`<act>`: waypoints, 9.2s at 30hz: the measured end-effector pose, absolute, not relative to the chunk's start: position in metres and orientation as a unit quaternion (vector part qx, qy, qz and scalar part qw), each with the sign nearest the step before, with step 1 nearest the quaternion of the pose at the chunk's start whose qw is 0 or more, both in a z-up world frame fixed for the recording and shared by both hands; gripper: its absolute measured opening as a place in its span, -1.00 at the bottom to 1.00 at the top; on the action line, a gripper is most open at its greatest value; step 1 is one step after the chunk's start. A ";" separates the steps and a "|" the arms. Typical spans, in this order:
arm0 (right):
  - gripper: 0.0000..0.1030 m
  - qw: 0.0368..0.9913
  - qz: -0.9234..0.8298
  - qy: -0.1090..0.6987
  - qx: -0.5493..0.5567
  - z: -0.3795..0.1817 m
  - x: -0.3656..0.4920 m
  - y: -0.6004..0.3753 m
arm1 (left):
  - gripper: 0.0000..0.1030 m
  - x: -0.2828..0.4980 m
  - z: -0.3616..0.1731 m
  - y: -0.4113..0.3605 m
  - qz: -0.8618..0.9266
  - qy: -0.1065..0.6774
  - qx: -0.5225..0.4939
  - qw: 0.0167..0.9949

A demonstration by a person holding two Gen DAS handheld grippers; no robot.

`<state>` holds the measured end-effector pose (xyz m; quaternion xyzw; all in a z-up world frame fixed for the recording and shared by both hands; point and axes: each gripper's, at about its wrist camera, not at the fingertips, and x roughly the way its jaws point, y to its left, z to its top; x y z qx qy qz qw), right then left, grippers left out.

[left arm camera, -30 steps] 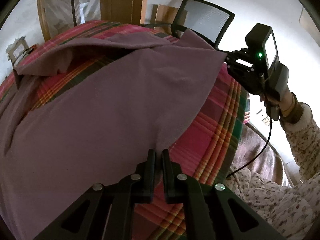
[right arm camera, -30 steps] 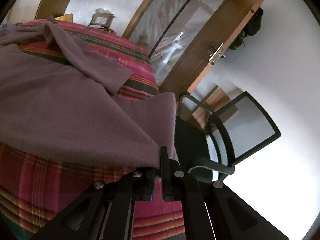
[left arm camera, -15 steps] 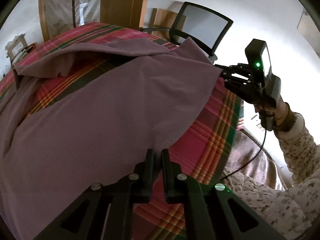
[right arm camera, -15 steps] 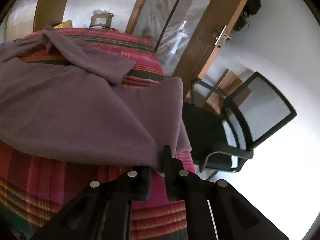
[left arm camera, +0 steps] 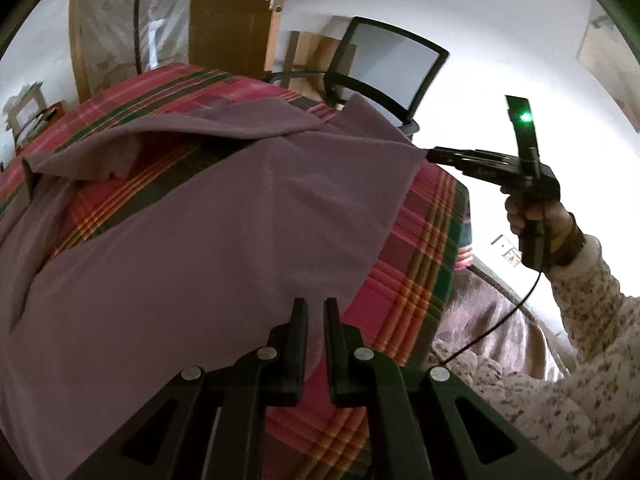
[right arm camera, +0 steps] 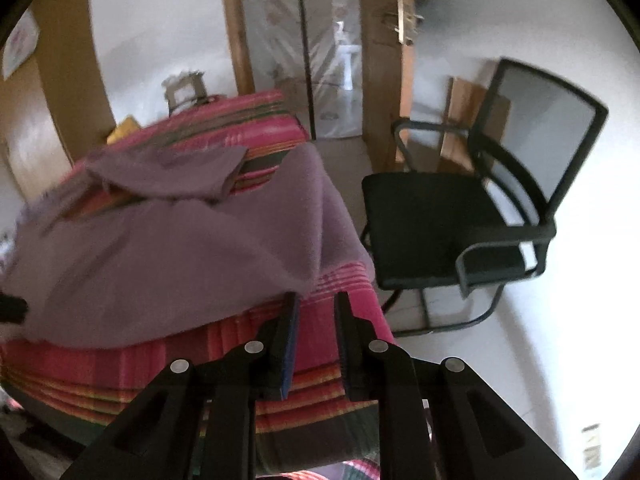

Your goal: Fold clothes

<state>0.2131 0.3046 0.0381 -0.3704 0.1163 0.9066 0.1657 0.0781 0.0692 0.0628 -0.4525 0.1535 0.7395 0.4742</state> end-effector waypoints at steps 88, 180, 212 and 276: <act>-0.90 0.282 0.878 0.096 -0.376 0.017 0.172 0.351 | -0.86 0.056 0.033 0.084 0.725 0.136 -0.506 0.447; -0.69 -0.155 0.872 -0.157 -0.437 0.052 -0.194 0.045 | -0.82 -0.239 0.015 -0.136 0.792 0.342 -0.499 0.087; -0.86 -0.032 0.875 -0.244 -0.418 0.029 -0.278 0.081 | -0.85 -0.296 0.019 -0.195 0.830 0.196 -0.521 0.036; -0.79 -0.065 0.890 -0.026 -0.450 0.039 -0.036 0.267 | -0.85 -0.177 0.017 0.038 0.801 0.260 -0.478 0.251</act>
